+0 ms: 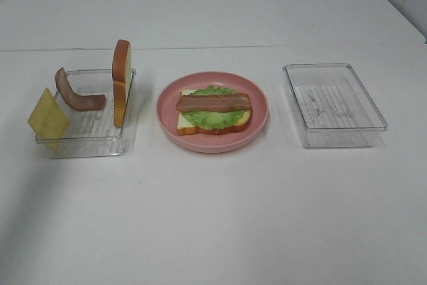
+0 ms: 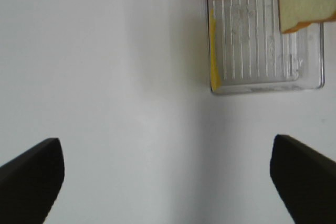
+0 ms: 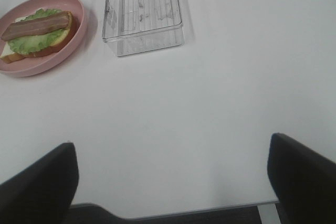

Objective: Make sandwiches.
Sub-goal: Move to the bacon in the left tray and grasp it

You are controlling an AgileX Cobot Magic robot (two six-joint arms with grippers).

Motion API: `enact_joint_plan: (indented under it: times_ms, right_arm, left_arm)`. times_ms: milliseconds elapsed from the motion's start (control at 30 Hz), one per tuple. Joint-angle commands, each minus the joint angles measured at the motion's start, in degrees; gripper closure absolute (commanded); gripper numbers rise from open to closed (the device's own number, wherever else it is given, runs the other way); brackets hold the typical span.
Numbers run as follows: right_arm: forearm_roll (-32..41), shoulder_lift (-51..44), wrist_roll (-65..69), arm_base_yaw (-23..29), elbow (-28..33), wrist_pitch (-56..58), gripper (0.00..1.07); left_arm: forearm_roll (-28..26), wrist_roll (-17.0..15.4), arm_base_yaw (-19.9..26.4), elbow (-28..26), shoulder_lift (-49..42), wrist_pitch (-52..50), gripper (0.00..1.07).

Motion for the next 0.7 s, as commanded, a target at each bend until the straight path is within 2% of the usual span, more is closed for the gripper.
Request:
enact_joint_plan:
  times_ms: [33, 100, 267, 300, 367, 400, 433, 500, 533, 600, 667, 700]
  right_arm:
    - [0.29, -1.89, -0.57, -0.29, 0.17, -0.63, 0.15]
    - [0.29, -1.89, -0.57, -0.29, 0.17, -0.63, 0.15]
    - [0.29, -1.89, -0.57, -0.29, 0.17, -0.63, 0.15]
    - [0.29, -1.89, -0.57, -0.29, 0.17, -0.63, 0.15]
    - [0.29, -1.89, -0.57, -0.29, 0.17, -0.63, 0.15]
    - [0.29, -1.89, -0.57, -0.29, 0.17, -0.63, 0.15]
    - [0.29, -1.89, -0.57, -0.29, 0.17, -0.63, 0.15]
    - [0.29, -1.89, -0.57, -0.29, 0.17, -0.63, 0.15]
    - [0.29, -1.89, -0.57, -0.29, 0.17, -0.63, 0.15]
    - [0.29, -1.89, -0.52, -0.29, 0.17, -0.63, 0.15]
    - [0.29, -1.89, -0.52, -0.29, 0.17, -0.63, 0.15]
    - [0.29, -1.89, -0.52, -0.29, 0.17, -0.63, 0.15]
  left_arm:
    - [-0.69, 0.11, 0.0, -2.18, 2.12, 5.39, 0.04]
    - [-1.15, 0.17, -0.06, -7.28, 8.71, 5.39, 0.04]
    - [-1.26, -0.29, -0.17, -10.77, 14.67, 5.39, 0.04]
    - [-1.32, -0.8, -0.17, -13.12, 18.05, 5.39, 0.04]
    - [-1.38, -1.2, -0.17, -14.55, 19.77, 5.39, 0.04]
    - [-2.52, -1.72, -0.23, -17.3, 22.8, 5.39, 0.04]
    - [-2.52, -1.72, -0.23, -17.3, 22.8, 5.39, 0.04]
    - [-3.72, -1.89, -1.03, -21.77, 27.5, 5.44, 0.04]
    - [-3.72, -1.89, -1.03, -21.77, 27.5, 5.44, 0.04]
    - [-4.01, -1.89, -2.46, -26.41, 31.86, 5.44, 0.04]
    - [-4.01, -1.89, -3.04, -28.13, 33.4, 5.44, 0.04]
    - [-4.01, -1.89, -3.9, -31.46, 36.21, 5.44, 0.04]
